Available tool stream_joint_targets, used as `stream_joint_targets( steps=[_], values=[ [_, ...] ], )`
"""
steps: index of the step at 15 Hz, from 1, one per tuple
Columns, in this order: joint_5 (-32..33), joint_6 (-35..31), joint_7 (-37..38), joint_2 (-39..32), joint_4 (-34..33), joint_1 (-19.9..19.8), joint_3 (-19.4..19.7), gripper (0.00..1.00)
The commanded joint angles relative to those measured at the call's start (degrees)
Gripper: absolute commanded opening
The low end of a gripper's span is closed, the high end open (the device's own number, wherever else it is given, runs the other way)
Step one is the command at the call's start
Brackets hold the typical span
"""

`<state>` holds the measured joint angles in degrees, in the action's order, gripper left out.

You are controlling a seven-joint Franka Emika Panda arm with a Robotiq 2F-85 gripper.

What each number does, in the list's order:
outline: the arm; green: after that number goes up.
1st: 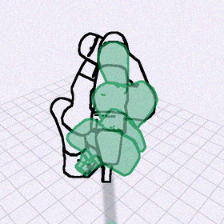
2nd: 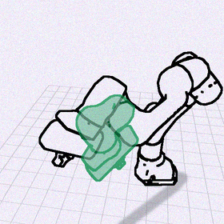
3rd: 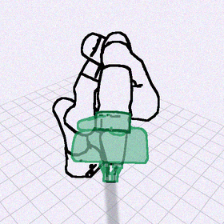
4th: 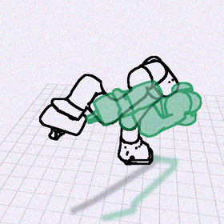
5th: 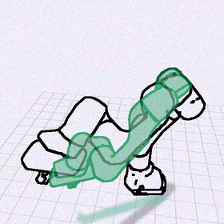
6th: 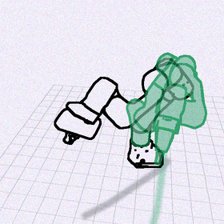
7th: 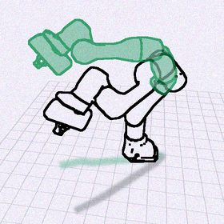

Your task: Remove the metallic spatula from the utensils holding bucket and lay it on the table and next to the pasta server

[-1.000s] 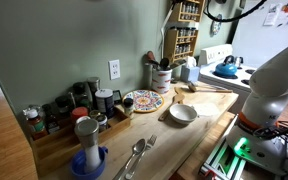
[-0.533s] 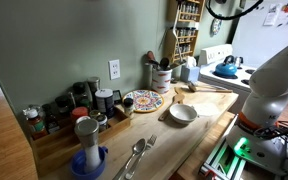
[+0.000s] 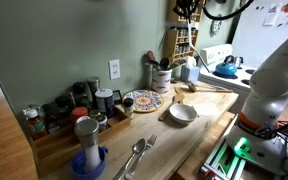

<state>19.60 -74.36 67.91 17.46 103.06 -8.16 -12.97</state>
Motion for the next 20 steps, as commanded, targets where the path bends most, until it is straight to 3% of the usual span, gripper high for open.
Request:
stream_joint_targets(
  steps=[1, 5, 10, 11, 18, 19, 20],
  values=[
    [3.8, 5.8, 2.7, -5.3, -2.1, 2.2, 1.5, 0.01],
    [8.3, 7.9, 1.9, -8.6, -2.6, 4.1, 2.8, 0.01],
    [11.8, 6.0, -6.2, -10.4, -2.6, 6.0, 5.3, 0.01],
    [10.9, -1.0, -6.7, -5.9, 8.0, 5.7, 7.2, 0.01],
    [15.0, -18.5, -5.8, -3.7, 30.0, 3.4, 13.0, 0.01],
    [17.4, -21.0, -4.3, -2.6, 32.2, 2.9, 13.5, 0.01],
    [14.4, -16.7, -5.7, -6.8, 25.8, 3.7, 12.8, 0.04]
  ],
)
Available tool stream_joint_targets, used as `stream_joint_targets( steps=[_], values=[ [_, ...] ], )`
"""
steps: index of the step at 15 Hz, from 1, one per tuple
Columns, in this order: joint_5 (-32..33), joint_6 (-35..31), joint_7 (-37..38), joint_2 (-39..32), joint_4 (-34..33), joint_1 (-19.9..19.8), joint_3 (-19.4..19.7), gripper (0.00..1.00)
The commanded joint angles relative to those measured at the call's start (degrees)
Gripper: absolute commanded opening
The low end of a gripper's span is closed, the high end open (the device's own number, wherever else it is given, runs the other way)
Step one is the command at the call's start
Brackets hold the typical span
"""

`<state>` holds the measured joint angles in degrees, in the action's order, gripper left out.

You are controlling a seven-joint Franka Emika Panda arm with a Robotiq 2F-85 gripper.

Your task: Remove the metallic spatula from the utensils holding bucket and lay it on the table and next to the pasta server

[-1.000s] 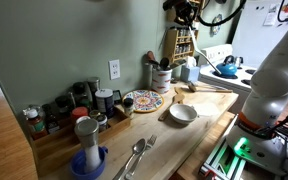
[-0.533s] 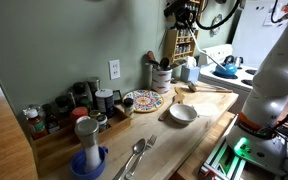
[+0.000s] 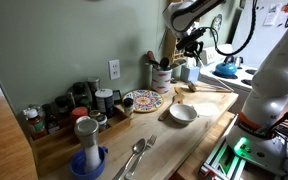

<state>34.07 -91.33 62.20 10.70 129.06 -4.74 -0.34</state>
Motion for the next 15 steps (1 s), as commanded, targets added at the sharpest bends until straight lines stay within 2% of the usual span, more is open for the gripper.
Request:
stream_joint_targets(
  steps=[1, 8, 9, 15],
  values=[
    [1.2, -1.7, 0.6, 0.3, 2.1, -0.2, 0.8, 0.04],
    [2.0, -2.8, 0.8, 2.8, 4.4, -0.6, 0.8, 0.04],
    [2.0, -2.8, 0.8, 2.8, 4.4, -0.6, 0.8, 0.01],
    [9.7, -2.3, 4.9, -1.3, 5.5, -0.4, -0.2, 0.01]
  ],
)
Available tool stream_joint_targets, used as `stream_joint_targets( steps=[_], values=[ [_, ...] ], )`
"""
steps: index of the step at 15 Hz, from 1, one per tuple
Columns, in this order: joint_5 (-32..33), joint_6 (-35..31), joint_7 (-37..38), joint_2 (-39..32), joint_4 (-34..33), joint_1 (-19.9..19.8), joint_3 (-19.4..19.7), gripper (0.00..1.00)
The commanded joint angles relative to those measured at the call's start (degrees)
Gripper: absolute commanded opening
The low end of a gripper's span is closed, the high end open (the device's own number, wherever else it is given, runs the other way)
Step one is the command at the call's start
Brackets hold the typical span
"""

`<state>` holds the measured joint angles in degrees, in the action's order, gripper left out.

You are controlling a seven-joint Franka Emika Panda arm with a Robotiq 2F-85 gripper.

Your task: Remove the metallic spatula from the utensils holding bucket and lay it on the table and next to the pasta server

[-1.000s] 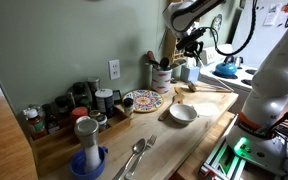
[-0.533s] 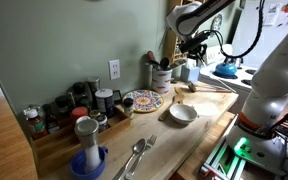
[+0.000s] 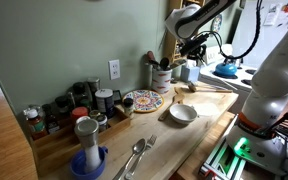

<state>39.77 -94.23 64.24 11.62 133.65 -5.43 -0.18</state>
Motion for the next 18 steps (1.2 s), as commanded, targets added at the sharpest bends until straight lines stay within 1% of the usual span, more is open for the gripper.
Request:
stream_joint_targets(
  steps=[1, 7, 12, 14, 18],
  values=[
    [4.7, 0.1, 3.1, -2.9, 1.2, 0.4, -0.1, 0.01],
    [10.3, -3.2, 6.1, -9.2, 2.3, 1.1, 0.5, 0.01],
    [12.5, -7.5, 7.3, -13.3, 3.2, 1.6, 0.9, 0.01],
    [12.9, -9.0, 7.9, -13.9, 3.8, 1.5, 1.3, 0.01],
    [14.8, -12.8, 7.6, -13.0, 6.7, 1.3, 2.0, 0.01]
  ],
)
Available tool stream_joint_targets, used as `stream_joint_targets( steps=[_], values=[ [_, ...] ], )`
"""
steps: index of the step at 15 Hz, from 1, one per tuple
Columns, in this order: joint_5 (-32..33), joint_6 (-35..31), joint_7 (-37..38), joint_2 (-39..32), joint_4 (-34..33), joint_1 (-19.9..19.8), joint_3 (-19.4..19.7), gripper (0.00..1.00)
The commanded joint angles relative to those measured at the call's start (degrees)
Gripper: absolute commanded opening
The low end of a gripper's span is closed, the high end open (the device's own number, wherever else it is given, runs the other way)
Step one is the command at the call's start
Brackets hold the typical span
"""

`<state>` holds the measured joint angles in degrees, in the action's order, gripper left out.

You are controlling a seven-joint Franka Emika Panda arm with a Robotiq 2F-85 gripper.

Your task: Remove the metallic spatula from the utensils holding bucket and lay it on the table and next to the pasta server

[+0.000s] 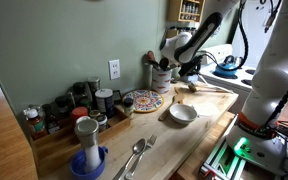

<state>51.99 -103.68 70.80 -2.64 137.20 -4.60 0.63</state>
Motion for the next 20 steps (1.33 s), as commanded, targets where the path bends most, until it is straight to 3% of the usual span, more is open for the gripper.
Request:
stream_joint_targets(
  steps=[1, 8, 16, 20],
  values=[
    [3.5, -4.2, 1.5, 1.6, 3.9, 0.5, 1.3, 0.01],
    [10.6, -6.2, 3.2, 2.7, 8.4, 0.8, 1.4, 0.01],
    [11.2, -5.1, 6.1, 8.2, 16.6, 2.1, 0.3, 0.01],
    [10.7, -3.2, 7.3, 8.0, 16.7, 3.3, -0.8, 0.01]
  ],
)
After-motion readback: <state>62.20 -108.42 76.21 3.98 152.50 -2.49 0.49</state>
